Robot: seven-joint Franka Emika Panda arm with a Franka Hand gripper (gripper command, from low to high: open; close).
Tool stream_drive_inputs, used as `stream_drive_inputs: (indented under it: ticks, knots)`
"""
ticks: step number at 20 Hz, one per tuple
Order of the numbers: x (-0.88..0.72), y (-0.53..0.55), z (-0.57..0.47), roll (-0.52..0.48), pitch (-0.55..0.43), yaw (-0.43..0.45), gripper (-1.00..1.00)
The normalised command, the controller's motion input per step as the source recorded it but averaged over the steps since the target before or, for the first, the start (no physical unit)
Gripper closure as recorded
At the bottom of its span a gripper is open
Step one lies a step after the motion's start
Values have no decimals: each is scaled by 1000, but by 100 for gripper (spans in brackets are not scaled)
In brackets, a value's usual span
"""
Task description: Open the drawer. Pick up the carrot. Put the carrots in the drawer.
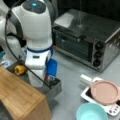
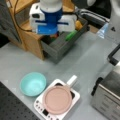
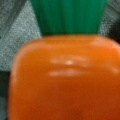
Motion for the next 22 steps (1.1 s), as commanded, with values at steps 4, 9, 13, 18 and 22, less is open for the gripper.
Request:
stream_drive_inputs:
  ticks: [4, 9, 13, 18, 22]
  knots:
    - [37, -161, -64, 7, -41, 684, 100]
    - [66, -9, -106, 45, -67, 563, 100]
    - [79, 88, -225, 150, -118, 385, 100]
    - [84, 5, -105, 160, -75, 387, 100]
    - [68, -58, 7, 177, -46, 327, 100]
